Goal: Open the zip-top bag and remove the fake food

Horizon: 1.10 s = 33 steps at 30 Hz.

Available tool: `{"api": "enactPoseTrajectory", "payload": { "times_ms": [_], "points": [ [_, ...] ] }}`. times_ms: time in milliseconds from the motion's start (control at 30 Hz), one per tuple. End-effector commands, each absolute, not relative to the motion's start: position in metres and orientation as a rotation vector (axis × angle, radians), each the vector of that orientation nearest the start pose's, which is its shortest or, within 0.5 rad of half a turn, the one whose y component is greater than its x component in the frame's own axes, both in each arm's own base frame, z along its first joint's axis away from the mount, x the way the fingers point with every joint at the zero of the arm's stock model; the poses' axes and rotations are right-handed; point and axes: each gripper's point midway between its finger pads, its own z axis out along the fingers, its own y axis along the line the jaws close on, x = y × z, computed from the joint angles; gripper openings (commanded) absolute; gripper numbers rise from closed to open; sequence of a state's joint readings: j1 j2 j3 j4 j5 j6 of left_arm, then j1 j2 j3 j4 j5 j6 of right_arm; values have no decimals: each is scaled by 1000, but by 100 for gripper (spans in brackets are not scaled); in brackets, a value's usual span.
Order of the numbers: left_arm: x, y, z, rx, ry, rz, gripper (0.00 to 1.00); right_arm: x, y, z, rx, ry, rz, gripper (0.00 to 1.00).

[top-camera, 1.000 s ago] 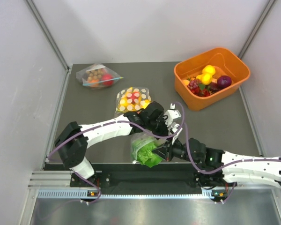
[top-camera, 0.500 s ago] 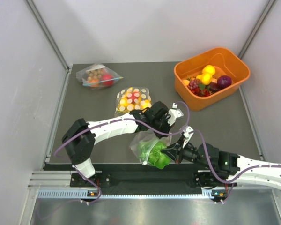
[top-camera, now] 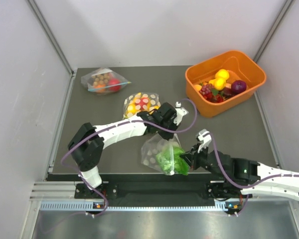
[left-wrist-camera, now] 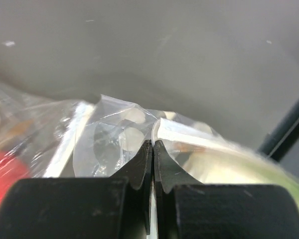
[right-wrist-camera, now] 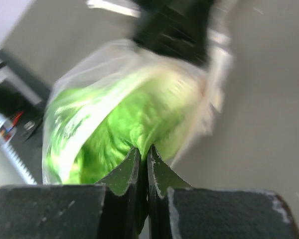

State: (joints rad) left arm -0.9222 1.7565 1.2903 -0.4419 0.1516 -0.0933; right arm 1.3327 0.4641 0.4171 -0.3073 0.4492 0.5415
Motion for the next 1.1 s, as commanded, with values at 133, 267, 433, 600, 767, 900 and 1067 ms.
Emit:
{"api": "enactPoseTrajectory", "payload": {
  "times_ms": [133, 267, 433, 600, 767, 900, 1067],
  "points": [
    [279, -321, 129, 892, 2279, -442, 0, 137, 180, 147, 8, 2073, 620, 0],
    [274, -315, 132, 899, 2291, -435, 0, 139, 166, 127, 69, 2109, 525, 0],
    [266, -316, 140, 878, 2272, -485, 0, 138, 162, 110, 76, 2153, 449, 2],
    [245, -319, 118, 900, 2320, -515, 0, 140, 173, 127, 24, 2128, 487, 28],
    [232, -321, 99, 928, 2353, -490, 0, 140, 184, 162, 27, 2043, 649, 51],
    [232, -322, 97, 933, 2363, -482, 0, 140, 191, 177, 24, 1971, 755, 57],
    [232, -322, 103, 929, 2346, -493, 0, 140, 204, 175, -1, 1950, 786, 67]
  ]
}}
